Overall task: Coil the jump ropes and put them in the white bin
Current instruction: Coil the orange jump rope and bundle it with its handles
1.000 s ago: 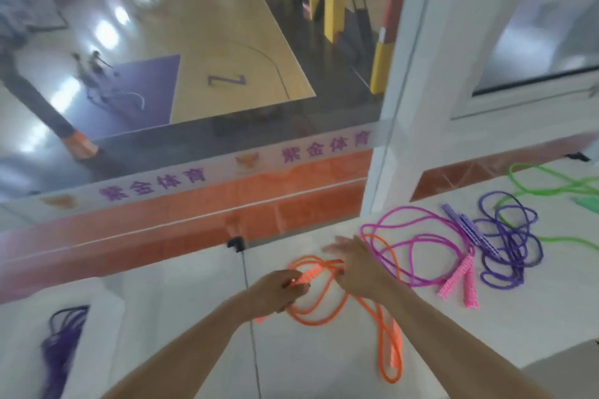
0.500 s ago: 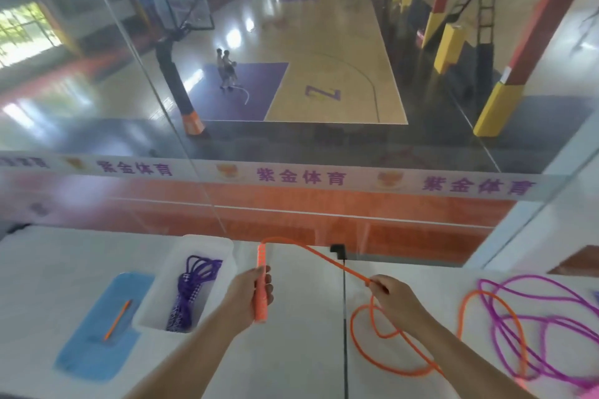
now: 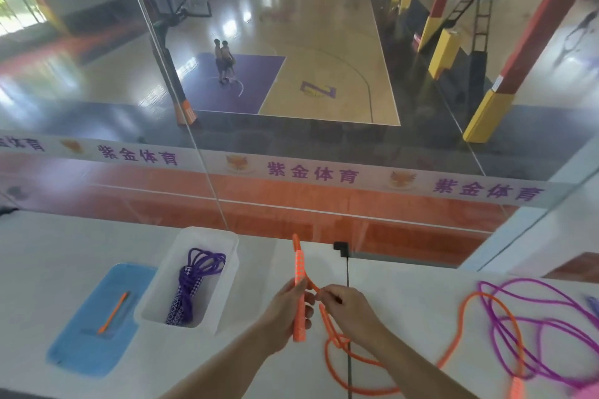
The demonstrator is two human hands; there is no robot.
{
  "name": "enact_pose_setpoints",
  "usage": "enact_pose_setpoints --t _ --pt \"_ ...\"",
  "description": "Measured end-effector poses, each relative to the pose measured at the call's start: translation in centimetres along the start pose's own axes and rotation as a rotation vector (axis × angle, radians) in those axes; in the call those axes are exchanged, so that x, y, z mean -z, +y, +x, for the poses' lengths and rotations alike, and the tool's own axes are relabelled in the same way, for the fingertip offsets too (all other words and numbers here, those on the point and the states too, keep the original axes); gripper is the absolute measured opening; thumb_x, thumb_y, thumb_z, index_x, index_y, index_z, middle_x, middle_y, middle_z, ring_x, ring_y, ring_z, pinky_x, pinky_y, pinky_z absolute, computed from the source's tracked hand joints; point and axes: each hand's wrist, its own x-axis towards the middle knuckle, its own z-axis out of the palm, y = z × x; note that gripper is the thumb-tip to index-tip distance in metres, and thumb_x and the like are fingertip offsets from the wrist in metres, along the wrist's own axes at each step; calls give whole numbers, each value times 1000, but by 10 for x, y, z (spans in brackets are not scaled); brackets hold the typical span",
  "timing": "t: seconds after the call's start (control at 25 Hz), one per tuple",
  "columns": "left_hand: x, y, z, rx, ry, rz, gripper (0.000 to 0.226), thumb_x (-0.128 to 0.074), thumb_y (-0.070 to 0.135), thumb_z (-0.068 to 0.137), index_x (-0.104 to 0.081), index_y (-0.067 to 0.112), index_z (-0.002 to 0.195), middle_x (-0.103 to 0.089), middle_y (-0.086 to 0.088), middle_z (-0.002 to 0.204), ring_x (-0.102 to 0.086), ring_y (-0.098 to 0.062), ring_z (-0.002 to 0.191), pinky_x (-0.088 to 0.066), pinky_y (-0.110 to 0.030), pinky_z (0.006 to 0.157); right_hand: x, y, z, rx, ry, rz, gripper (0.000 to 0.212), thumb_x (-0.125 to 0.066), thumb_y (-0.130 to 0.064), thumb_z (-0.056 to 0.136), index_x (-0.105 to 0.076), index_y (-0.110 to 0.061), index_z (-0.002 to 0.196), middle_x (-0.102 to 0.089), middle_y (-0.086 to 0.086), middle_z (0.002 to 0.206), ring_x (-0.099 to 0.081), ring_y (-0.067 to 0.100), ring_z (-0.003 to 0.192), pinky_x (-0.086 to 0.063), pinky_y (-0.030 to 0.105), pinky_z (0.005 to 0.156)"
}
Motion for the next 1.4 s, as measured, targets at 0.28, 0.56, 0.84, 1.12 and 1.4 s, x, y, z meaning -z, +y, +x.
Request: enact_pose_setpoints --t 0.28,0.56,0.84,1.12,1.4 --pt "66 63 21 -139 294 -109 20 -47 30 106 -55 14 115 -41 0 59 -34 -10 41 -28 -19 38 72 53 -21 -119 -11 -77 21 -55 -31 99 -72 -27 88 -66 -10 74 -57 1 64 -41 17 62" --pt "61 60 28 -82 307 -147 20 -46 26 106 -58 9 103 -52 -5 75 -45 -16 49 -42 -22 42 77 86 -19 -239 197 198 21 -48 -15 103 -68 -13 96 -52 -2 63 -46 15 55 -36 28 56" --pt "-35 -11 19 71 42 -19 25 -46 25 105 -58 4 113 -56 -12 83 -49 -20 53 -41 -27 49 39 48 -4 -124 29 398 19 -46 -10 103 -64 -13 101 -58 -1 67 -44 12 54 -37 24 56" --pt "-77 -18 21 100 -109 44 28 -57 34 101 -67 8 100 -58 -11 81 -48 -19 62 -40 -29 52 54 54 -10 -125 0 186 22 -59 -26 95 -70 -19 79 -66 -4 64 -53 8 58 -45 27 64" --pt "-93 -9 29 58 -111 135 12 -58 9 99 -64 2 92 -59 -13 80 -51 -20 66 -41 -31 53 76 67 -38 -137 -23 97 25 -56 -42 95 -66 -27 77 -67 -7 67 -60 1 60 -49 20 64"
